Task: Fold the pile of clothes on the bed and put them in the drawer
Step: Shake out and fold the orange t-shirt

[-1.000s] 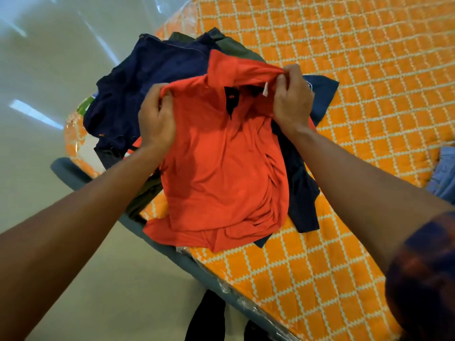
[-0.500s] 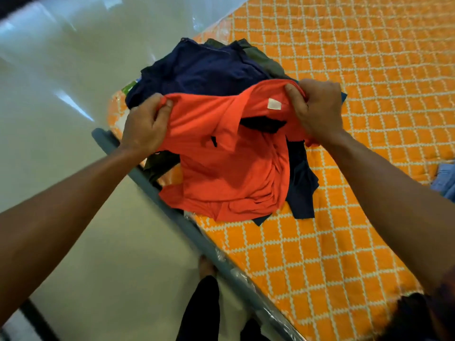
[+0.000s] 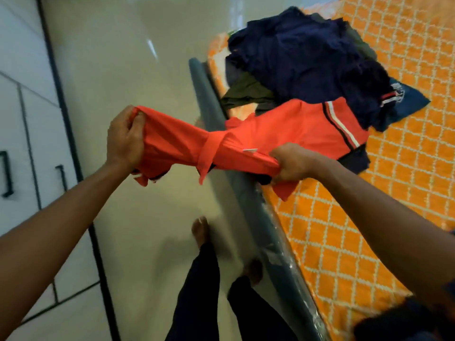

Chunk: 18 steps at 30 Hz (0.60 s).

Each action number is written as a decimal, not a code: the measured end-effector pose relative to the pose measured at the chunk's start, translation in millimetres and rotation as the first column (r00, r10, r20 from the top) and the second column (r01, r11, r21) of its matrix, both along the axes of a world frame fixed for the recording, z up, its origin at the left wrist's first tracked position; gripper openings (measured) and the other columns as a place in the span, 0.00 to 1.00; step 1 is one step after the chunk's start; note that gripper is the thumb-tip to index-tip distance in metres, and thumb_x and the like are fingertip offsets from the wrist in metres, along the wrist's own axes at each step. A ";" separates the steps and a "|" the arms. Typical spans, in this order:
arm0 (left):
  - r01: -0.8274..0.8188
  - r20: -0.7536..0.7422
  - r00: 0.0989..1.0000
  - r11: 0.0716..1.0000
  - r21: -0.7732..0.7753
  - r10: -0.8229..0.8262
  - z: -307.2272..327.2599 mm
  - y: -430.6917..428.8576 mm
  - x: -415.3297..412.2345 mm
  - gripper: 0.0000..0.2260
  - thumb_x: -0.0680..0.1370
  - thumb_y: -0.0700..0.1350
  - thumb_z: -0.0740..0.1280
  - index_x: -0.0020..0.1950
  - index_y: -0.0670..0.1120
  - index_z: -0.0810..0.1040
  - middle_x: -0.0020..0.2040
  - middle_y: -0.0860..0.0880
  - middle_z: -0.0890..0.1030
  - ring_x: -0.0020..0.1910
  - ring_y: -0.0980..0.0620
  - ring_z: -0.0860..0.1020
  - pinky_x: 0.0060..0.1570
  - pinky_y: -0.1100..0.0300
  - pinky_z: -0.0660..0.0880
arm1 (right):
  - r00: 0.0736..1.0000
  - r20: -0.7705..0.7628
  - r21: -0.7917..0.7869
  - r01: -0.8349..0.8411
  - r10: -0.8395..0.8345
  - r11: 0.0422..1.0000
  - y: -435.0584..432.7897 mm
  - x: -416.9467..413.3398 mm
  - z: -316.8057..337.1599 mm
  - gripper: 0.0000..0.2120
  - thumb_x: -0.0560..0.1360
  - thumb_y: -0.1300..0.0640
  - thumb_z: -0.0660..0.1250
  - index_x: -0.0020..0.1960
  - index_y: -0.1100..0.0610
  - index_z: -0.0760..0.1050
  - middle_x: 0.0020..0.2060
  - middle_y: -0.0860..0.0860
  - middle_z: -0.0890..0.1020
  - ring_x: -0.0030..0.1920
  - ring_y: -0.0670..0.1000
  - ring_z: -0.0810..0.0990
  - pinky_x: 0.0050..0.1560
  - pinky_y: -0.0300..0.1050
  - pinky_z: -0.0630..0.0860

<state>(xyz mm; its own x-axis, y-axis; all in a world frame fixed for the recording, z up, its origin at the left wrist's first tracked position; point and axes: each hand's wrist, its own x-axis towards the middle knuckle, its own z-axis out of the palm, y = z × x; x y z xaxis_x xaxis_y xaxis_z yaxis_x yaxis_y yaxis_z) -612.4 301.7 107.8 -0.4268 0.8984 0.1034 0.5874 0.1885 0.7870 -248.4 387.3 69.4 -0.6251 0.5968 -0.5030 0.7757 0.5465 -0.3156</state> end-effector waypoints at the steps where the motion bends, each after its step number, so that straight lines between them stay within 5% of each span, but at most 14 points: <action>1: -0.075 0.026 0.997 0.997 0.025 0.074 4.4 -17.0 -13.3 0.13 0.82 0.45 0.57 0.39 0.56 0.67 0.35 0.57 0.70 0.34 0.66 0.69 0.37 0.66 0.65 | 0.998 -0.053 -0.023 0.035 -0.036 0.999 -6.6 -9.5 -5.4 0.11 0.69 0.53 0.77 0.45 0.59 0.81 0.40 0.56 0.84 0.43 0.55 0.83 0.39 0.47 0.68; 3: -0.239 0.072 0.970 0.969 0.065 0.234 12.5 -58.2 -45.3 0.12 0.83 0.45 0.57 0.41 0.56 0.70 0.38 0.59 0.71 0.36 0.69 0.70 0.40 0.66 0.66 | 0.892 -0.335 -0.132 0.276 -0.304 0.952 -22.1 -30.6 -13.5 0.09 0.69 0.52 0.70 0.41 0.59 0.81 0.33 0.53 0.80 0.34 0.42 0.78 0.36 0.47 0.67; 4: -0.284 0.073 0.957 0.956 0.066 0.280 14.6 -78.7 -57.6 0.11 0.83 0.46 0.58 0.41 0.57 0.70 0.39 0.59 0.72 0.36 0.70 0.71 0.41 0.67 0.66 | 0.741 -0.475 -0.233 0.414 -0.475 0.880 -27.4 -41.3 -17.9 0.08 0.68 0.53 0.68 0.40 0.57 0.80 0.33 0.51 0.78 0.31 0.39 0.73 0.34 0.46 0.66; 6: -0.347 0.046 0.937 0.936 0.053 0.345 15.9 -118.2 -80.8 0.11 0.84 0.47 0.57 0.42 0.57 0.71 0.39 0.59 0.72 0.37 0.70 0.71 0.41 0.69 0.66 | 0.488 -0.585 -0.388 0.533 -0.648 0.752 -41.0 -70.8 -22.6 0.04 0.69 0.55 0.67 0.42 0.54 0.79 0.34 0.49 0.77 0.32 0.39 0.72 0.35 0.44 0.67; 7: -0.398 0.036 0.917 0.915 0.058 0.397 13.8 -137.5 -94.4 0.10 0.84 0.47 0.57 0.45 0.56 0.72 0.41 0.58 0.73 0.39 0.69 0.71 0.43 0.69 0.67 | 0.471 -0.599 -0.403 0.521 -0.648 0.752 -50.7 -90.0 -23.0 0.04 0.70 0.55 0.68 0.44 0.55 0.78 0.34 0.48 0.77 0.33 0.40 0.73 0.37 0.43 0.69; 10: -0.606 0.026 0.795 0.792 0.073 0.606 10.0 -190.8 -138.5 0.10 0.84 0.45 0.56 0.54 0.46 0.76 0.46 0.54 0.77 0.50 0.56 0.74 0.52 0.66 0.70 | 0.711 -0.565 -0.303 0.294 -0.419 0.907 -83.8 -145.8 -13.8 0.13 0.70 0.47 0.78 0.45 0.53 0.79 0.33 0.45 0.78 0.34 0.41 0.75 0.36 0.41 0.69; 13: -0.652 -0.090 0.755 0.758 0.001 0.649 5.5 -252.4 -181.3 0.16 0.83 0.46 0.55 0.57 0.36 0.76 0.52 0.40 0.80 0.49 0.52 0.75 0.53 0.57 0.69 | 0.964 -0.263 0.016 -0.041 0.043 0.999 -112.4 -188.3 -5.6 0.24 0.62 0.35 0.79 0.50 0.48 0.79 0.37 0.46 0.81 0.41 0.51 0.80 0.40 0.48 0.73; 15: -0.563 -0.194 0.813 0.826 -0.021 0.549 7.5 -285.5 -190.1 0.15 0.83 0.46 0.54 0.52 0.37 0.74 0.44 0.44 0.76 0.39 0.62 0.71 0.45 0.57 0.65 | 0.983 -0.178 0.122 -0.023 0.044 0.992 -122.8 -193.7 -2.1 0.21 0.63 0.36 0.72 0.50 0.48 0.79 0.40 0.47 0.84 0.45 0.54 0.82 0.43 0.49 0.76; 18: -0.428 -0.361 0.858 0.898 -0.106 0.366 19.4 -325.7 -191.7 0.10 0.83 0.45 0.55 0.47 0.47 0.74 0.39 0.44 0.74 0.35 0.56 0.69 0.41 0.54 0.63 | 0.895 -0.369 0.166 0.331 -0.252 0.929 -151.3 -179.9 -0.6 0.22 0.64 0.46 0.59 0.51 0.51 0.83 0.43 0.52 0.86 0.49 0.58 0.84 0.45 0.50 0.78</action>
<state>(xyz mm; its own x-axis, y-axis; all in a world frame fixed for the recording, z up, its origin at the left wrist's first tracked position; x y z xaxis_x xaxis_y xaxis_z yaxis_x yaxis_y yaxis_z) -804.1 -24.0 127.2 -0.7207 0.6758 0.1545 0.6477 0.5772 0.4973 -428.4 236.0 68.8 -0.5132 0.8483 -0.1304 0.7798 0.3973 -0.4838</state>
